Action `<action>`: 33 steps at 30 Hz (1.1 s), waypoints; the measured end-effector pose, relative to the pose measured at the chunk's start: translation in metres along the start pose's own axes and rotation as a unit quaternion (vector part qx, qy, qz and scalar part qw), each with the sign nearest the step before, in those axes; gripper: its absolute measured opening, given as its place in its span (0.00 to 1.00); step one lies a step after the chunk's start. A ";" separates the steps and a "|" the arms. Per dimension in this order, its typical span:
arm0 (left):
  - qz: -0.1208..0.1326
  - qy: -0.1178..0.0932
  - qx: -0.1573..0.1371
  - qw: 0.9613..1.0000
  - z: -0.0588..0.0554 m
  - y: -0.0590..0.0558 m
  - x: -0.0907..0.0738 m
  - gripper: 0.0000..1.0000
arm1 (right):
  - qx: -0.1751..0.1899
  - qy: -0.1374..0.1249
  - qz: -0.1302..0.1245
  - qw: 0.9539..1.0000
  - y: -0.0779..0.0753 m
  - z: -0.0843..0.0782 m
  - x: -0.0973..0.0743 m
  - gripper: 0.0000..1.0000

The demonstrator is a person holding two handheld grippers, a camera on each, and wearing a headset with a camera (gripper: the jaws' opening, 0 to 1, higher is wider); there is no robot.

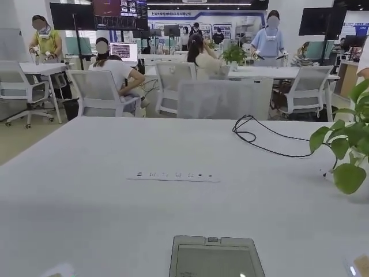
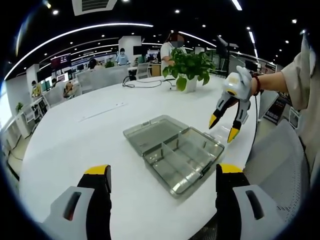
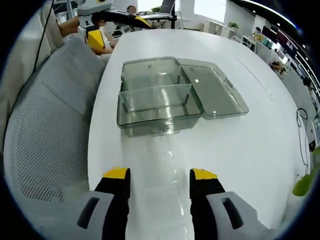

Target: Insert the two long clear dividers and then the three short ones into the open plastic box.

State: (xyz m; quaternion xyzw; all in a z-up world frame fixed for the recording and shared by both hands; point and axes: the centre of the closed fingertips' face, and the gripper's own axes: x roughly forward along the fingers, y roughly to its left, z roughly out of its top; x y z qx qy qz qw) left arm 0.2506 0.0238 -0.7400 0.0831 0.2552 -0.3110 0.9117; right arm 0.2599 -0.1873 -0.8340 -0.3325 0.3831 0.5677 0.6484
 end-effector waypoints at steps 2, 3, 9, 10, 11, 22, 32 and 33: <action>0.001 0.002 0.000 1.000 -0.001 0.001 0.000 0.88 | -0.012 0.004 0.006 1.000 0.001 -0.003 0.002 0.48; 0.002 0.003 0.000 1.000 -0.001 0.001 0.001 0.88 | -0.015 0.007 0.009 1.000 0.001 -0.004 0.003 0.47; 0.002 0.006 -0.001 1.000 -0.003 0.000 0.002 0.87 | -0.045 0.021 0.017 0.999 0.002 -0.010 0.009 0.41; 0.002 0.007 -0.001 1.000 -0.003 0.000 0.002 0.87 | -0.049 0.026 0.017 0.998 0.001 -0.012 0.010 0.40; 0.001 0.008 0.000 1.000 -0.003 -0.001 0.002 0.87 | -0.051 0.029 0.018 0.998 0.002 -0.013 0.010 0.40; 0.000 0.010 -0.001 1.000 -0.004 -0.002 0.004 0.86 | -0.073 0.039 0.025 0.996 0.001 -0.018 0.012 0.36; -0.001 0.009 -0.001 1.000 -0.003 -0.002 0.002 0.86 | -0.066 0.040 0.021 0.997 0.000 -0.018 0.012 0.33; 0.000 0.009 -0.001 1.000 -0.003 -0.002 0.002 0.86 | -0.066 0.040 0.020 0.997 0.000 -0.018 0.012 0.33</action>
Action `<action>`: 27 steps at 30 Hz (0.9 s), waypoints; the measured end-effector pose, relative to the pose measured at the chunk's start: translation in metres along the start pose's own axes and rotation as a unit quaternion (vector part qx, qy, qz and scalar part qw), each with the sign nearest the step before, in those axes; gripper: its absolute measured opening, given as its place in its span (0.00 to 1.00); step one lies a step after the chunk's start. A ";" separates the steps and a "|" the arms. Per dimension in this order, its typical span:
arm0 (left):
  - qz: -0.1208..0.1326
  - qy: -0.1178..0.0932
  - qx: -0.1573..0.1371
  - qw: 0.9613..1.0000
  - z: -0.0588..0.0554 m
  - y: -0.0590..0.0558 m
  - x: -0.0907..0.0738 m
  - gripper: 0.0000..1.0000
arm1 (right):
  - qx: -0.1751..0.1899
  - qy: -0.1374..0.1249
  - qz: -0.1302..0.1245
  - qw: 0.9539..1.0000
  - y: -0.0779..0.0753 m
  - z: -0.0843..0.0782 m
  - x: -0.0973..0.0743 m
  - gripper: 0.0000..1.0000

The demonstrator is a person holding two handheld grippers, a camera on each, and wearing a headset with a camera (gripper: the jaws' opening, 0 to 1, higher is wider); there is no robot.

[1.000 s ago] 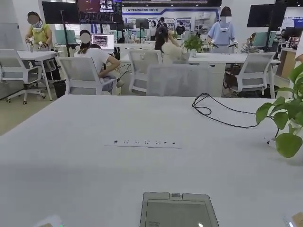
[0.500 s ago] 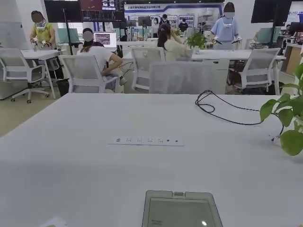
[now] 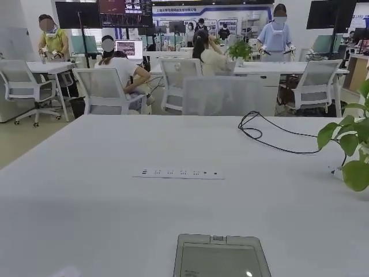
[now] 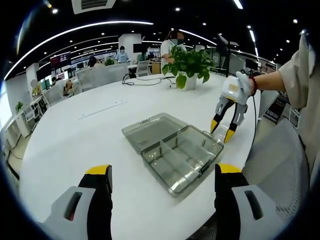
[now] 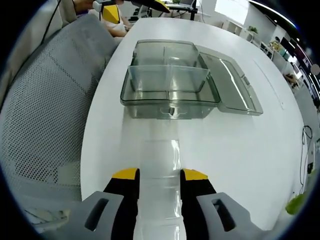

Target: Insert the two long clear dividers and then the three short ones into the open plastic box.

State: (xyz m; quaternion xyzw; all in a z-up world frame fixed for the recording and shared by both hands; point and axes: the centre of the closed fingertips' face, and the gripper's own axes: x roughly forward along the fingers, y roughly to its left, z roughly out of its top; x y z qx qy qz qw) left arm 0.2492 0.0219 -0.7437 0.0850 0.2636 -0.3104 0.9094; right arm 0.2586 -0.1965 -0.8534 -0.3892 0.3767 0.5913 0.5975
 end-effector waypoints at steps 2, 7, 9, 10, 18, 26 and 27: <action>-0.001 0.000 0.000 1.000 0.000 0.000 0.000 0.86 | 0.005 -0.001 -0.002 1.000 0.000 0.000 0.000 0.32; 0.000 -0.003 -0.001 1.000 0.001 0.000 -0.001 0.85 | 0.017 -0.005 -0.008 1.000 -0.001 0.001 0.000 0.32; 0.000 -0.006 -0.004 1.000 0.002 0.001 -0.002 0.85 | 0.023 -0.006 -0.011 1.000 -0.001 0.001 0.000 0.32; 0.000 -0.007 -0.007 1.000 0.003 0.001 -0.002 0.85 | 0.025 -0.007 -0.013 1.000 -0.001 0.001 0.000 0.32; -0.002 -0.014 -0.020 1.000 0.002 0.000 -0.005 0.83 | 0.031 -0.012 -0.059 0.998 -0.012 0.002 -0.010 0.32; -0.011 -0.029 -0.049 0.998 0.004 -0.004 -0.007 0.78 | 0.024 -0.026 -0.136 0.990 -0.033 0.014 -0.035 0.32; -0.013 -0.031 -0.052 0.998 0.004 -0.004 -0.007 0.77 | 0.022 -0.025 -0.140 0.990 -0.034 0.016 -0.038 0.32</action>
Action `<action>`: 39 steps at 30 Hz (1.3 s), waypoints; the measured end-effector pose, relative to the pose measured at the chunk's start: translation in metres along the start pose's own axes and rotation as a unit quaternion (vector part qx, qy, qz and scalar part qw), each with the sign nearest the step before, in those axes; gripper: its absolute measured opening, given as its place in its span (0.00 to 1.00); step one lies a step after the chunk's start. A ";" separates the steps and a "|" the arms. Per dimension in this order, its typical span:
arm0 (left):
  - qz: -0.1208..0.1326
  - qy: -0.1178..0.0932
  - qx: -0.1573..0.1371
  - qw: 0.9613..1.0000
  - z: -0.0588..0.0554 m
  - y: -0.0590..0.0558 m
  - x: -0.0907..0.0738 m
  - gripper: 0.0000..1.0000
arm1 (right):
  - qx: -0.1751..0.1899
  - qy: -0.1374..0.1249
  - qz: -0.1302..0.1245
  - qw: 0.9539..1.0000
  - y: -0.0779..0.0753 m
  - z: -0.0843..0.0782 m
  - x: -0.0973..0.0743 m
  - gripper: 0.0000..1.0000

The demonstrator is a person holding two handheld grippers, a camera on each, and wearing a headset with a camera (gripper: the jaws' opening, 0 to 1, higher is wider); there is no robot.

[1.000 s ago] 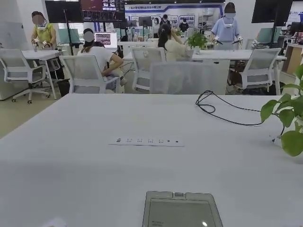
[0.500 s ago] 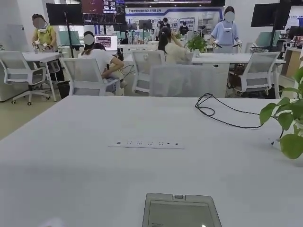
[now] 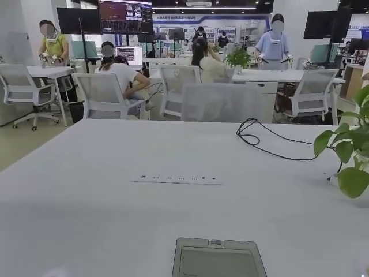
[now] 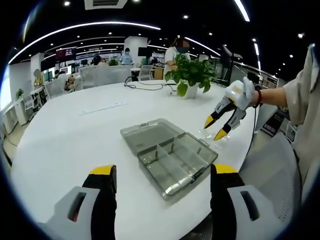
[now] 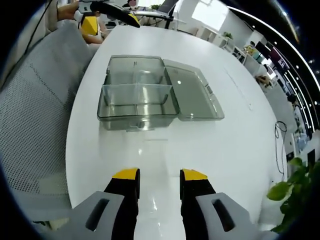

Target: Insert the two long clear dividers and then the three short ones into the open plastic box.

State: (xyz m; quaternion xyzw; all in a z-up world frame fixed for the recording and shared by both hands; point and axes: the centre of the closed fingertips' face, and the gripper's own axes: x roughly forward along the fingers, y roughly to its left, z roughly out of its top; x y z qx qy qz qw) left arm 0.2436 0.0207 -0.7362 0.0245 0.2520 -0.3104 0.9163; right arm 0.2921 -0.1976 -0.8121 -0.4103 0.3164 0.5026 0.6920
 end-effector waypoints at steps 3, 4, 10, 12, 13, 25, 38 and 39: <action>-0.007 -0.008 -0.011 1.000 0.001 -0.004 0.000 0.75 | -0.009 -0.006 -0.018 1.000 -0.006 0.009 -0.006 0.32; -0.009 -0.008 -0.013 1.000 0.001 -0.004 0.001 0.74 | -0.007 -0.012 -0.023 1.000 -0.008 0.013 -0.007 0.32; -0.022 -0.022 -0.035 0.999 0.004 -0.011 0.001 0.70 | -0.024 -0.032 -0.040 0.998 -0.006 0.037 -0.015 0.32; -0.027 -0.026 -0.046 0.998 0.004 -0.012 0.001 0.69 | -0.028 -0.042 -0.044 0.998 -0.005 0.048 -0.017 0.32; -0.029 -0.028 -0.050 0.998 0.004 -0.012 0.001 0.68 | -0.029 -0.047 -0.045 0.997 -0.004 0.052 -0.017 0.32; -0.056 -0.038 -0.090 0.994 0.004 -0.020 0.000 0.56 | -0.042 -0.099 -0.042 0.993 0.016 0.100 -0.011 0.32; -0.087 -0.045 -0.117 0.988 0.004 -0.033 0.003 0.39 | -0.044 -0.146 -0.034 0.988 0.036 0.140 -0.006 0.32; -0.089 -0.046 -0.119 0.988 0.004 -0.034 0.003 0.39 | -0.045 -0.150 -0.033 0.987 0.038 0.144 -0.006 0.32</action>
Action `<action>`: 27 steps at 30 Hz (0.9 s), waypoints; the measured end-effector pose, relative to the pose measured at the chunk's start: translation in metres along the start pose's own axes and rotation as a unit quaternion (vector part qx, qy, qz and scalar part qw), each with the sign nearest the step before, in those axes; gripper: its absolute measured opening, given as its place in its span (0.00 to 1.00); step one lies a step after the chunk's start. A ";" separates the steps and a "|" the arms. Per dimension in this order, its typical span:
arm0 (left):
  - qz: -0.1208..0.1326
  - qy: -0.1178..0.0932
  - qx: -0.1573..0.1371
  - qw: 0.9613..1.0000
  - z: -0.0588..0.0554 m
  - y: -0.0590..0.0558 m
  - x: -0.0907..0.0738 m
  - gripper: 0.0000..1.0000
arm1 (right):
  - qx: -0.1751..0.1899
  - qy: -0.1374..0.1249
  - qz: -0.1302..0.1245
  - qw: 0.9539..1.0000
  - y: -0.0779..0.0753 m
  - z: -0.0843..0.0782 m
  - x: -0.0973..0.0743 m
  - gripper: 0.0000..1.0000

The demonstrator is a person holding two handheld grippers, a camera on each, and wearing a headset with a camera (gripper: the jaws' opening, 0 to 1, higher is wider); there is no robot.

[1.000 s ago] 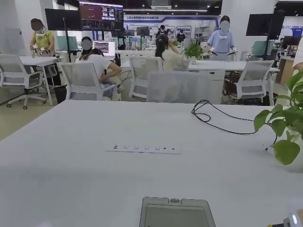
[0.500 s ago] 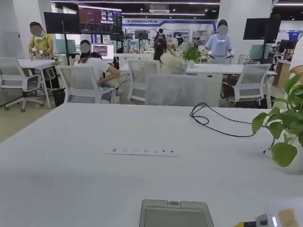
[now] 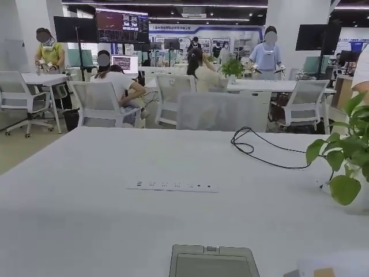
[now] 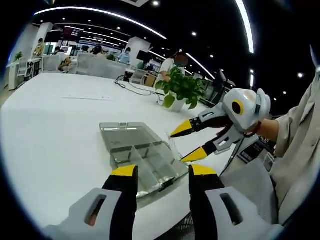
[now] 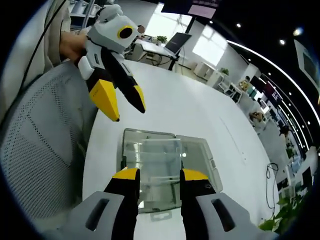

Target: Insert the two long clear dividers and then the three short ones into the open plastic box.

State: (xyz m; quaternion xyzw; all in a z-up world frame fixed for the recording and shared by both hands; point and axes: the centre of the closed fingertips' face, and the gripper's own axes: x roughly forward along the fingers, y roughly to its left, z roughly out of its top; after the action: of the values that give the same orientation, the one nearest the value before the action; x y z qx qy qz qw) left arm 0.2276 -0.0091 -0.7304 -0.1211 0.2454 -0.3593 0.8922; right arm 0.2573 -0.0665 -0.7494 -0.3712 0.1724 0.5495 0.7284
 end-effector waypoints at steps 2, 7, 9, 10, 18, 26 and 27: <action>-0.003 -0.002 -0.001 1.000 0.000 -0.001 0.000 0.36 | 0.000 -0.008 0.004 1.000 0.003 0.007 0.002 0.32; -0.011 -0.012 -0.009 1.000 0.002 -0.004 0.000 0.29 | -0.003 -0.025 0.011 1.000 0.010 0.022 0.003 0.32; -0.012 -0.017 -0.010 1.000 0.003 -0.004 0.000 0.28 | -0.005 -0.033 0.012 0.999 0.012 0.028 0.004 0.32; -0.013 -0.018 -0.011 1.000 0.003 -0.004 -0.001 0.26 | -0.005 -0.035 0.012 0.999 0.012 0.029 0.004 0.32; -0.018 -0.035 -0.022 0.999 0.008 -0.006 0.000 0.16 | -0.003 -0.053 0.015 0.998 0.016 0.042 0.005 0.32; -0.027 -0.051 -0.040 0.998 0.013 -0.009 -0.001 0.02 | -0.003 -0.061 0.007 0.998 0.012 0.047 0.005 0.32; -0.028 -0.051 -0.042 0.997 0.013 -0.009 -0.001 0.00 | -0.001 -0.061 0.007 0.998 0.012 0.047 0.006 0.32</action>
State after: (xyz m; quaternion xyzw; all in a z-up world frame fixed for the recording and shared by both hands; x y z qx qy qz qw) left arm 0.2282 -0.0146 -0.7158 -0.1835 0.2114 -0.3670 0.8871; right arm 0.2406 -0.0270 -0.7263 -0.3369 0.1297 0.5766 0.7329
